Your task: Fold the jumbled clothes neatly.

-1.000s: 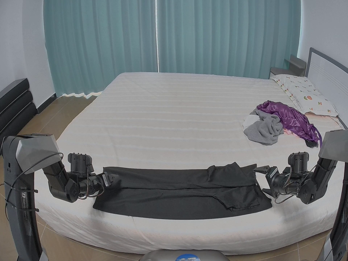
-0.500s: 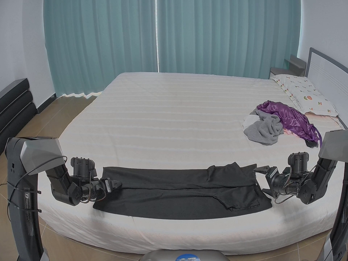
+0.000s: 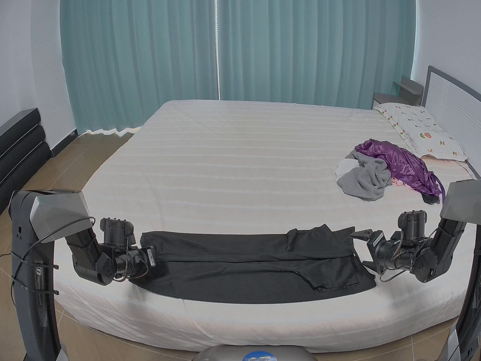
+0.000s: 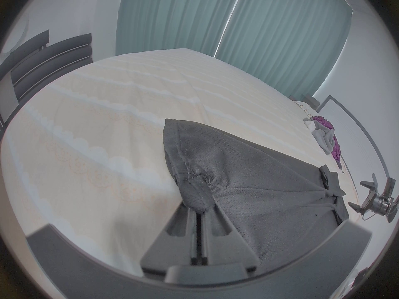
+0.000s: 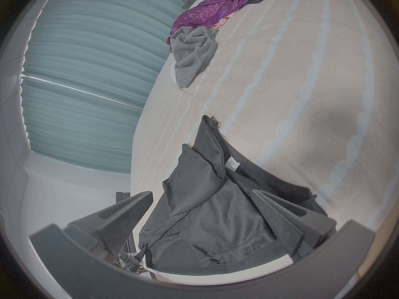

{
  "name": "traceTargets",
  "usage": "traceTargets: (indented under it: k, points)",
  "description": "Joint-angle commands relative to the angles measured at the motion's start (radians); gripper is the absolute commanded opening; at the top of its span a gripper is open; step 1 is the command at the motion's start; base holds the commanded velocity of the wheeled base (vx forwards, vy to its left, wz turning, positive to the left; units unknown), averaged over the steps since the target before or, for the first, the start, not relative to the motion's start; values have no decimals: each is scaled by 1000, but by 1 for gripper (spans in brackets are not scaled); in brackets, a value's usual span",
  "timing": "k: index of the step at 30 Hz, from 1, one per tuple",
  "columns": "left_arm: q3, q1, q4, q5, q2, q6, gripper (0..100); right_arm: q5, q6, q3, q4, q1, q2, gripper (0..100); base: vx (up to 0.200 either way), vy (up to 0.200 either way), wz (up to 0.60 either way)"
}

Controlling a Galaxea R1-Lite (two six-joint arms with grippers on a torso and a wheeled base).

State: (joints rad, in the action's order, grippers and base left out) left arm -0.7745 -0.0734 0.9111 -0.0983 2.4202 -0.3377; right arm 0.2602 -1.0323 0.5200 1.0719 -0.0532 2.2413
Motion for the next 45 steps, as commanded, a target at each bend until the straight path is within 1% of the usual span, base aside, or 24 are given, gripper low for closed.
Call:
traceTargets:
  k: [1, 6, 10, 13, 17, 21, 28, 34, 36, 40, 45]
  points:
    - [-3, 1, 2, 0, -4, -9, 0, 1, 0, 0, 0, 0, 1, 100, 0, 0, 0]
    - [-8, 1, 5, 2, -9, -60, 0, 1, 0, 0, 0, 0, 1, 100, 0, 0, 0]
    - [-9, 1, 11, 2, -6, -63, 0, 1, 0, 0, 0, 0, 1, 100, 0, 0, 0]
    - [-9, 1, 11, 2, -6, -63, 0, 1, 0, 0, 0, 0, 1, 100, -200, 0, 0]
    - [-25, 1, 12, 0, -7, -70, 0, 1, 0, 0, 0, 0, 1, 100, 0, 0, 0]
    - [-68, -2, 12, 2, -7, -144, 0, 1, -2, 0, 0, 0, 1, 100, 0, 0, 0]
    - [-83, -8, 12, 0, -9, -152, 0, 1, 0, 0, 0, 0, 1, 100, 0, 0, 0]
    - [-66, -31, 25, 2, -33, -155, 0, 1, 0, 0, 0, 0, 1, 100, 0, -200, 0]
    - [-60, -36, 29, 5, -52, -173, 0, 1, 0, 0, 0, 0, 1, 100, 0, -200, 0]
    - [-58, -48, 29, 37, -102, -228, 0, 1, 0, 0, 0, 0, 1, 100, 0, -200, 0]
    - [-39, -59, 28, 38, -156, -241, 0, 1, -2, 2, 0, 1, 1, 100, 0, -200, 0]
